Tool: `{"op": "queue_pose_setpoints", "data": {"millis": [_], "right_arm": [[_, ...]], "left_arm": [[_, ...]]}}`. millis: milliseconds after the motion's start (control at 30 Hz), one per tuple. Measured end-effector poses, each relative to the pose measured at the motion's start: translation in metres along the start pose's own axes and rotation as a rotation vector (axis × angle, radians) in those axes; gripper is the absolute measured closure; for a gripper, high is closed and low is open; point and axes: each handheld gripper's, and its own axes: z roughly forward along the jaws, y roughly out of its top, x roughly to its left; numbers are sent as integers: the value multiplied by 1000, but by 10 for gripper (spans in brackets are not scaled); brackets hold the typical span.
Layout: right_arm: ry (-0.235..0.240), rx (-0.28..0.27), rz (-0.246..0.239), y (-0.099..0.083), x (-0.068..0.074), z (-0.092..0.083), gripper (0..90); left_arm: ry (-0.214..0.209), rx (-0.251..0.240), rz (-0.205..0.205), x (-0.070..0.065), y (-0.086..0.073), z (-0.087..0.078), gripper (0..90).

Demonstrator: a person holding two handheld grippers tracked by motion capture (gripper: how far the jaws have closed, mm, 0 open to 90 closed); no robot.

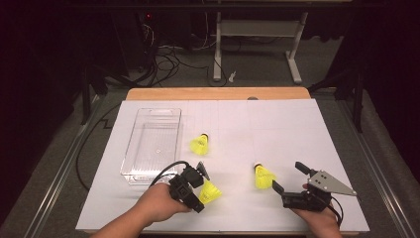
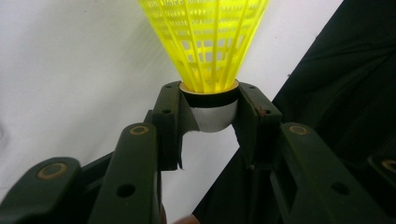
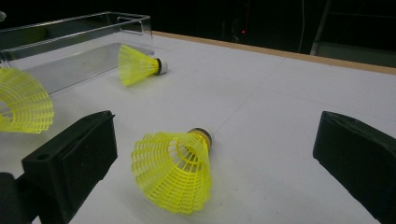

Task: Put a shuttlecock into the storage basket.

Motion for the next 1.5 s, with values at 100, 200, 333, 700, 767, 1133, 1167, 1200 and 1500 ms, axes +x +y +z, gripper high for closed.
{"op": "queue_pose_setpoints", "data": {"millis": [100, 200, 333, 700, 767, 1133, 1167, 1200, 1500], "right_arm": [[0, 0, 0, 0, 0, 0, 4], [-1, -1, -1, 0, 0, 0, 4], [-3, -1, 1, 0, 0, -1, 4], [-5, 0, -2, 0, 0, -1, 5], [-5, 0, -3, 0, 0, -1, 5], [-4, 3, -1, 0, -1, -1, 5], [-4, 3, -2, 0, 0, -1, 5], [-4, 3, -2, 0, 0, -1, 5], [-2, 2, -2, 0, -1, -1, 5]], "left_arm": [[2, -2, 0, 0, -1, -2, 644], [-3, -15, -2, 1, -2, -4, 644], [-4, -23, 1, 2, -4, -7, 644], [-5, -39, -4, 2, -7, -14, 643], [-5, -34, 2, 1, -6, -16, 644], [-11, -68, 2, 0, -5, -33, 644], [-12, -71, 1, 0, -5, -34, 644], [-11, -68, 2, 0, -5, -35, 644], [1, -67, -2, 3, -5, -50, 644]]}}
